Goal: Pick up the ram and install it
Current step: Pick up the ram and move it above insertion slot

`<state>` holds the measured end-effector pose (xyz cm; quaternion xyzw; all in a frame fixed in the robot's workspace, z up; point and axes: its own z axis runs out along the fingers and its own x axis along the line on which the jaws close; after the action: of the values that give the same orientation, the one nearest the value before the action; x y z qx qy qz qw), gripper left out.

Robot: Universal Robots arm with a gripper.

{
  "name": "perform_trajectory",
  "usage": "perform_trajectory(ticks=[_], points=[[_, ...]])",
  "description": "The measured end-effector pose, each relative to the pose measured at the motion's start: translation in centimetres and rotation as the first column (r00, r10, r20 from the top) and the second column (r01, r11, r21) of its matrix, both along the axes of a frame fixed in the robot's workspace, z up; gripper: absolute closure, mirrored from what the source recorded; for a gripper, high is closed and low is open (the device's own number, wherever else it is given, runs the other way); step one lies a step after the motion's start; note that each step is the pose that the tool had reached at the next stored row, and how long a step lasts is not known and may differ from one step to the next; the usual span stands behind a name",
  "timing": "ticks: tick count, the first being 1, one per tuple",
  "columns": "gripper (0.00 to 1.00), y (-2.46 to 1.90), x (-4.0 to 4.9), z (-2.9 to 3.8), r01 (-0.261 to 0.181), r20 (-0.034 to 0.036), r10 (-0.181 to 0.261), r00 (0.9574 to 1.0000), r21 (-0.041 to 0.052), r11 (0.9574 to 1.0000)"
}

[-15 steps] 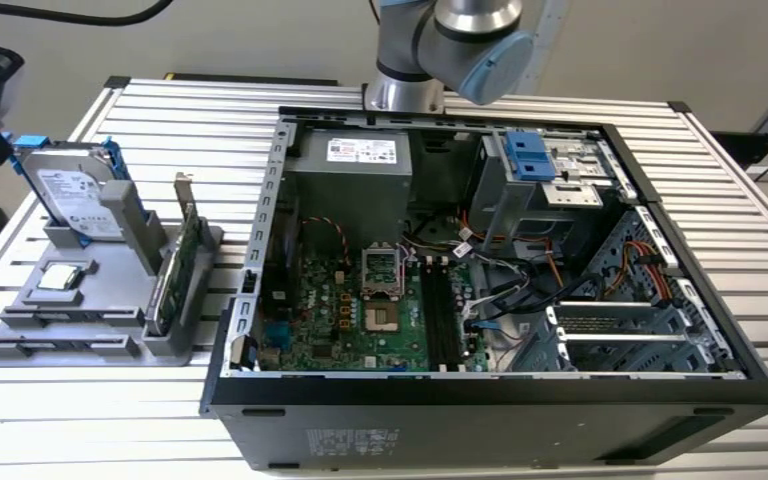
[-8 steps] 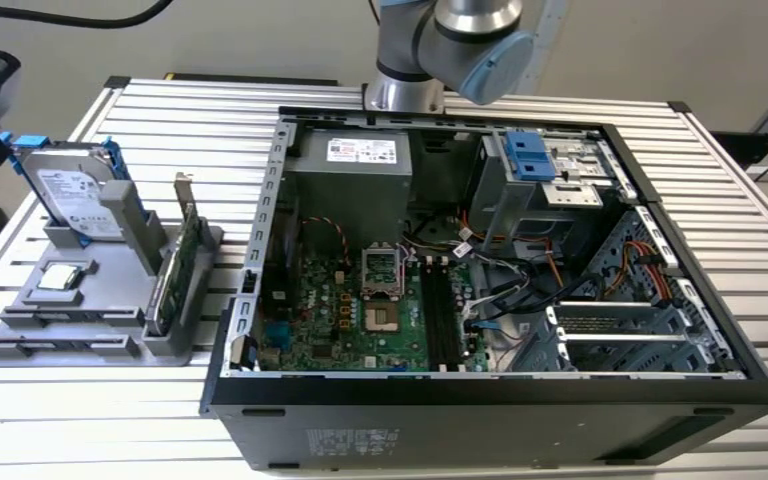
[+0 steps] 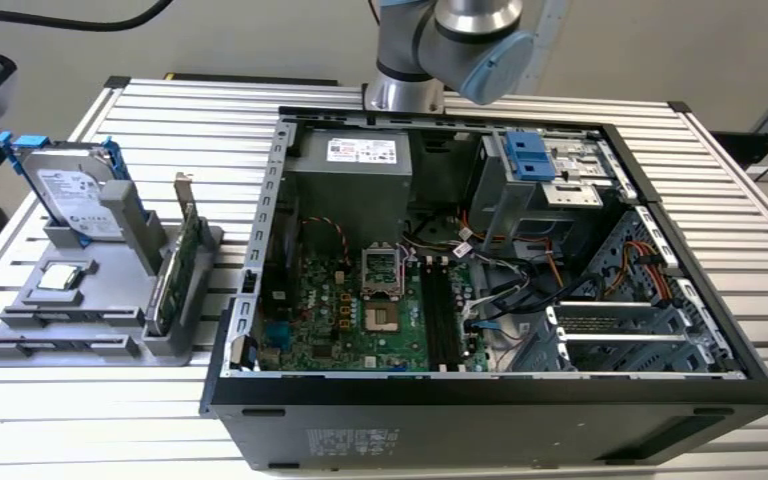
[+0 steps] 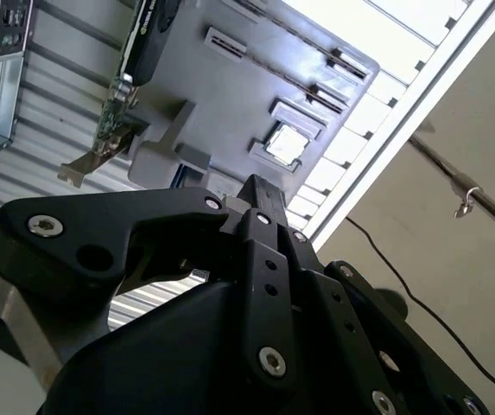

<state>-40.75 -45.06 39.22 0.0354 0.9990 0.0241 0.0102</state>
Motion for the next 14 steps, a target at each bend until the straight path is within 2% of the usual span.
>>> perform_trajectory(ticks=[14], points=[[1.0, -0.67, -0.11, -0.01, 0.0, 0.0, 0.0, 1.0, 0.0001, 1.0]])
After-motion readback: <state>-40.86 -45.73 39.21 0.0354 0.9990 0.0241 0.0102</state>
